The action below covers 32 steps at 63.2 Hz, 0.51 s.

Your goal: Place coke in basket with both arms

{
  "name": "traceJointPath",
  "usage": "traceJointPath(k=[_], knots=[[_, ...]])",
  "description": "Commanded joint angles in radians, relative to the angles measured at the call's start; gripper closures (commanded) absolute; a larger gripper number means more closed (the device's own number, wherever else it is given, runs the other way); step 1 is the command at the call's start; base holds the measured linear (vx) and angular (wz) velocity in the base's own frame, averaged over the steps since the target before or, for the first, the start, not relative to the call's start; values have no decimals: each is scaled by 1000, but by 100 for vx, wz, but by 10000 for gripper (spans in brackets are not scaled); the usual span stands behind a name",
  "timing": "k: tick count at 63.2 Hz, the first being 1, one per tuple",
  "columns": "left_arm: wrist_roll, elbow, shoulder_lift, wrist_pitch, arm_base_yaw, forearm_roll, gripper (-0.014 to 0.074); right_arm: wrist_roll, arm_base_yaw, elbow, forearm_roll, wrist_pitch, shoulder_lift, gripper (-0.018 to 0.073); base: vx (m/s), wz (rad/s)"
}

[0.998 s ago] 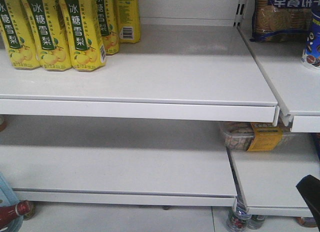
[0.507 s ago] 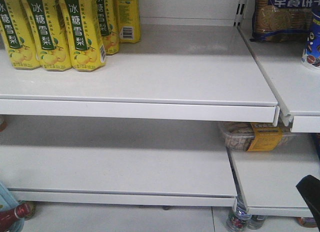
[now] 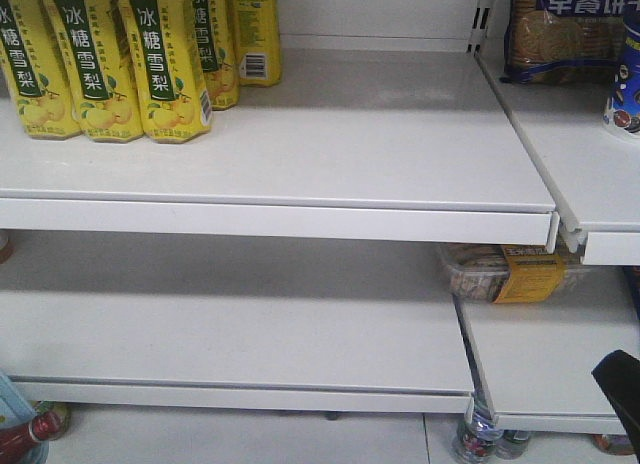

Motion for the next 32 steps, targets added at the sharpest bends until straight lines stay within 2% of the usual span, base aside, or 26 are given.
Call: traceJointPath(k=[1,14,23,32], knots=[[38,4,-25,-152,1,36,601,0,0,-27,-21,23,9,564,0,0],[37,3,-25,-155,1,118,601,0,0,-27,-21,23,9,564,0,0],[37,3,-25,-155,8,118,601,0,0,-27,-21,22,9,564,0,0],[37,3,-25,-156,62,119,601,0,0,-27,-21,23,9,564,0,0]])
